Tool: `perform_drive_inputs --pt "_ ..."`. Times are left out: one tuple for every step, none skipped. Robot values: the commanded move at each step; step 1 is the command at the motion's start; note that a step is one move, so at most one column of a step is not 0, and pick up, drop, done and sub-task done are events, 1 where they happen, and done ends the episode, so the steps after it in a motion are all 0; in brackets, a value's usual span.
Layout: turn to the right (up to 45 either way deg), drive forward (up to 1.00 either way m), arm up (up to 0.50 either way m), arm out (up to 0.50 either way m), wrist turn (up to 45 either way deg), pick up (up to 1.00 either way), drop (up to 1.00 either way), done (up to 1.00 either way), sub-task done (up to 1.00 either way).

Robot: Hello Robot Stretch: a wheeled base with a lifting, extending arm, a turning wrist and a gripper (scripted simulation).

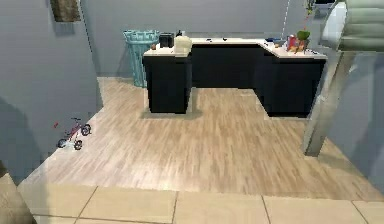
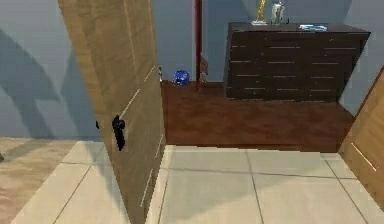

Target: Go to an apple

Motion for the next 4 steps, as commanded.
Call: perform_drive_inputs --pt "0.0 0.75 0.0 0.0 0.0 0.0 0.0 0.0 0.0" --pt "12.0 0.0 0.0 0.0 0.0 0.0 0.0 0.0 0.0" --pt "0.0 1.0 0.0 0.0 0.0 0.0 0.0 0.0 0.0" --pt "3.0 0.0 0.0 0.0 0.0 0.0 0.0 0.0 0.0"
